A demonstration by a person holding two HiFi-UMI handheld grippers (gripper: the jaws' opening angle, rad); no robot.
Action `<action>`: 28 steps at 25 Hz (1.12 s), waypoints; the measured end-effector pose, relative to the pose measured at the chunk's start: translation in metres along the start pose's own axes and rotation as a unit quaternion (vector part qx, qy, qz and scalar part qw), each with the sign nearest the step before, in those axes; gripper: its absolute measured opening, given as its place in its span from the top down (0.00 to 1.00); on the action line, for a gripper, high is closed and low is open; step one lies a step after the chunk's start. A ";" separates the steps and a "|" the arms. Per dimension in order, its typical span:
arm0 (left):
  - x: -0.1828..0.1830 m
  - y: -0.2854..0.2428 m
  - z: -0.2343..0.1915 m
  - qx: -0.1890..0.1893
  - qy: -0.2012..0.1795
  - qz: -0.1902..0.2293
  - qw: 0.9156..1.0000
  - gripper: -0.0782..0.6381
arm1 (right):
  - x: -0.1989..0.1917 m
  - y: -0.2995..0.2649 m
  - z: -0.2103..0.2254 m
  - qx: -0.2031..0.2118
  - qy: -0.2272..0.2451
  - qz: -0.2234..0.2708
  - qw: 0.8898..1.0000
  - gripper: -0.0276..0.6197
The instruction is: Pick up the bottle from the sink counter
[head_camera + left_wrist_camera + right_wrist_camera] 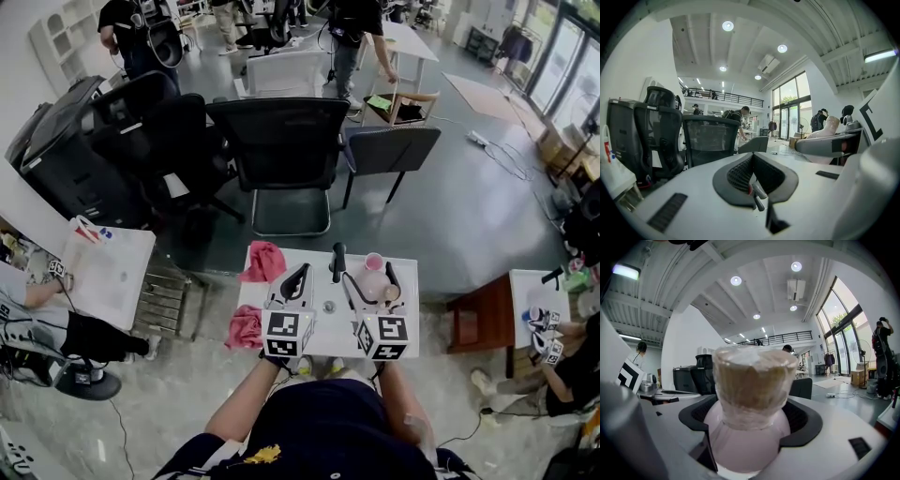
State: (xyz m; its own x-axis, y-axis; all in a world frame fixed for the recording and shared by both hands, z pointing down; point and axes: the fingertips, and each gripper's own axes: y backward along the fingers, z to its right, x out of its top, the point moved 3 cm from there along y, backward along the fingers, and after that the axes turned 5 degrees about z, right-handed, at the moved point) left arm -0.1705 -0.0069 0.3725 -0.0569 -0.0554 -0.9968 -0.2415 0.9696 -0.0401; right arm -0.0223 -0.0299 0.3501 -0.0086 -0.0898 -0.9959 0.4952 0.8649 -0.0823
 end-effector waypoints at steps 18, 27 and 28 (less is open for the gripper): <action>0.000 -0.006 -0.001 -0.006 0.000 -0.001 1.000 0.87 | 0.006 -0.003 0.000 0.000 -0.001 0.005 1.000 0.29; 0.007 -0.010 0.003 -0.012 0.000 0.005 1.000 0.87 | 0.004 -0.006 0.003 0.005 -0.006 -0.003 1.000 0.29; 0.008 -0.010 0.003 -0.012 0.000 0.005 1.000 0.87 | 0.005 -0.006 0.003 0.006 -0.005 -0.003 1.000 0.29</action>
State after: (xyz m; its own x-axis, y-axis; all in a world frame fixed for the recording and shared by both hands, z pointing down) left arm -0.1654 -0.0166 0.3650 -0.0601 -0.0455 -0.9972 -0.2643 0.9640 -0.0280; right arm -0.0229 -0.0373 0.3458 -0.0025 -0.0996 -0.9950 0.5061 0.8581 -0.0872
